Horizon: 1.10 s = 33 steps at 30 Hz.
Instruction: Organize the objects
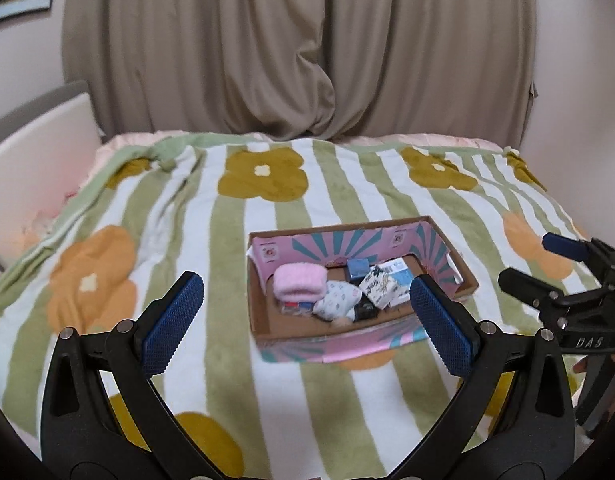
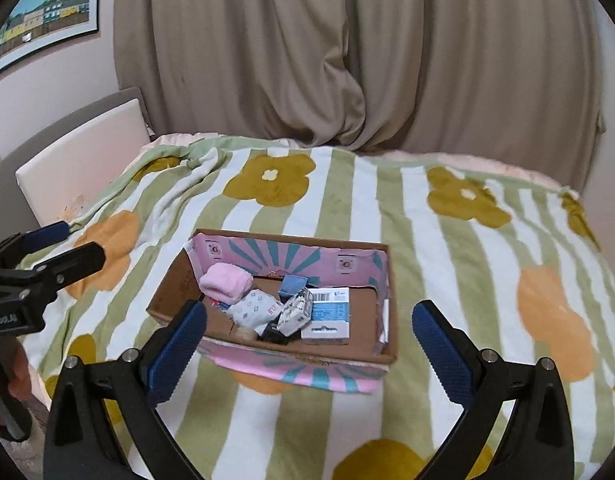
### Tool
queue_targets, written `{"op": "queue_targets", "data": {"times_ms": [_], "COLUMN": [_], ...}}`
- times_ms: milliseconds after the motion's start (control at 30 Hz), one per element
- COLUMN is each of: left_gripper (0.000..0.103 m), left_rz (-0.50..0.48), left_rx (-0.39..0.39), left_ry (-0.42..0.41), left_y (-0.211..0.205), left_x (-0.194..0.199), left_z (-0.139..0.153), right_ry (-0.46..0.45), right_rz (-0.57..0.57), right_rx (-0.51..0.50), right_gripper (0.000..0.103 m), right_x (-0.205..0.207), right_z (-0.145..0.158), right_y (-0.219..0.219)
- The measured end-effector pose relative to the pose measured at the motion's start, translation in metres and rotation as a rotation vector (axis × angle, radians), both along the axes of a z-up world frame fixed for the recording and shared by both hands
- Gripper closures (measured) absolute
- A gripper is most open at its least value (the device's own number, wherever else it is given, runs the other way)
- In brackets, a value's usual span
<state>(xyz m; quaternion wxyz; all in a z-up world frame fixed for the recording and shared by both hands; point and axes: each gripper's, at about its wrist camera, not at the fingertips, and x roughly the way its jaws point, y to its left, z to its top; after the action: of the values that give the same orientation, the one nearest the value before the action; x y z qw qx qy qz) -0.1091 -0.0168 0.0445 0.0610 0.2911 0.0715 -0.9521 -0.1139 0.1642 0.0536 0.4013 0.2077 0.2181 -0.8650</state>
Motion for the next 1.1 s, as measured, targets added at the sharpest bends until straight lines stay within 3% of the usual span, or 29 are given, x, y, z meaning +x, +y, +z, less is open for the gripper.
{"op": "queue_targets", "data": {"times_ms": [133, 367, 1100], "left_gripper": [0.000, 0.000, 0.000], "left_rz": [0.022, 0.016, 0.011], "left_rx": [-0.033, -0.009, 0.015], "left_ry": [0.016, 0.041, 0.051], "left_y": [0.014, 0.032, 0.042], "left_x": [0.033, 0.063, 0.067], "left_z": [-0.007, -0.022, -0.024], "right_ry": [0.007, 0.008, 0.056], "right_rz": [-0.023, -0.061, -0.090], "right_rx": [-0.041, -0.057, -0.052], "right_gripper": [0.001, 0.001, 0.001], "right_x": [0.018, 0.037, 0.045], "right_z": [-0.003, -0.017, -0.012], "right_y": [0.022, 0.048, 0.060]}}
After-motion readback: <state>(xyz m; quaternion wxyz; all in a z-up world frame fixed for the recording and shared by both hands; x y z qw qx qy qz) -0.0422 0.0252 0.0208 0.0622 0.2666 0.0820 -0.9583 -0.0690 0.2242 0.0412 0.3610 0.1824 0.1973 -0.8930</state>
